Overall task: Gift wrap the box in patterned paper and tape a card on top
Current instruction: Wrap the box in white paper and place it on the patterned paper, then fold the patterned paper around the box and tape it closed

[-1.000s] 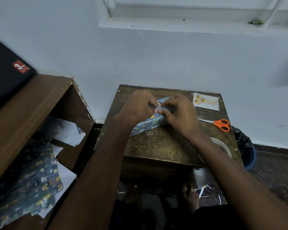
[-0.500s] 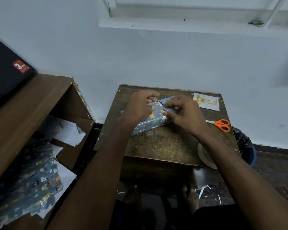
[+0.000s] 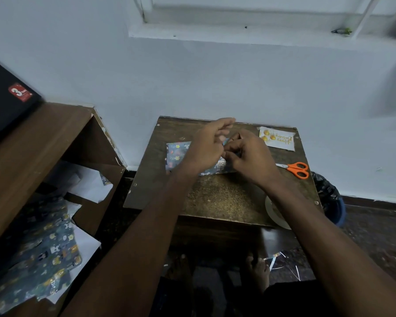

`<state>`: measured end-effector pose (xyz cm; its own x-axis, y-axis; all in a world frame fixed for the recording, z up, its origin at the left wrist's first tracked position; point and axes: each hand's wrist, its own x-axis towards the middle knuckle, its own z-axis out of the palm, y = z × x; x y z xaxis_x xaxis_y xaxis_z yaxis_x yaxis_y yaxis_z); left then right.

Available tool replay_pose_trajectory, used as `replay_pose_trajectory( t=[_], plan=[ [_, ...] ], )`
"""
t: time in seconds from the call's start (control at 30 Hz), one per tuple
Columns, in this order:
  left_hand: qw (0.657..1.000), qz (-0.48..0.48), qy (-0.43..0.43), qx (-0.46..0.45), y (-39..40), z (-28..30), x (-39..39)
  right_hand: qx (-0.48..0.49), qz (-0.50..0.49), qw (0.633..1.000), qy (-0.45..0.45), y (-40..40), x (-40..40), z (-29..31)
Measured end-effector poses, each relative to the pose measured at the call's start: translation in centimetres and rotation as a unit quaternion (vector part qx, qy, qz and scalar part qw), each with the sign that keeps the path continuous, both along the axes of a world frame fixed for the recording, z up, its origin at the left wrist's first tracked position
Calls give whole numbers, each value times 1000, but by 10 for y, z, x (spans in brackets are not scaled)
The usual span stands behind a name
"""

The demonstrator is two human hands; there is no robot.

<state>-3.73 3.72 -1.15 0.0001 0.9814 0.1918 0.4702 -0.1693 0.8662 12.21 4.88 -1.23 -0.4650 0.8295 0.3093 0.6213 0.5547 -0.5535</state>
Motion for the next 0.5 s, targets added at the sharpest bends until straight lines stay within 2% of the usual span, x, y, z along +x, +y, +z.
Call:
replay_pose_trajectory(
  t=[0.1,0.17,0.23,0.37,0.43,0.5],
  plan=[
    [996,-3,-72,-46,7,-5,11,14,6,1000,-7,-1,1,1],
    [995,13,-76,-56,9,-8,13,22,10,1000,-9,-1,5,3],
    [995,13,-79,-58,9,-8,14,-15,9,1000,18,0,13,6],
    [998,-7,-39,-42,5,-7,17,-58,-20,993,100,-1,31,13],
    [1000,-3,-2,-14,3,-9,20,-61,-18,993,94,-1,39,17],
    [1000,-4,21,8,2,-11,21,-75,1,996,42,-3,49,21]
  ],
)
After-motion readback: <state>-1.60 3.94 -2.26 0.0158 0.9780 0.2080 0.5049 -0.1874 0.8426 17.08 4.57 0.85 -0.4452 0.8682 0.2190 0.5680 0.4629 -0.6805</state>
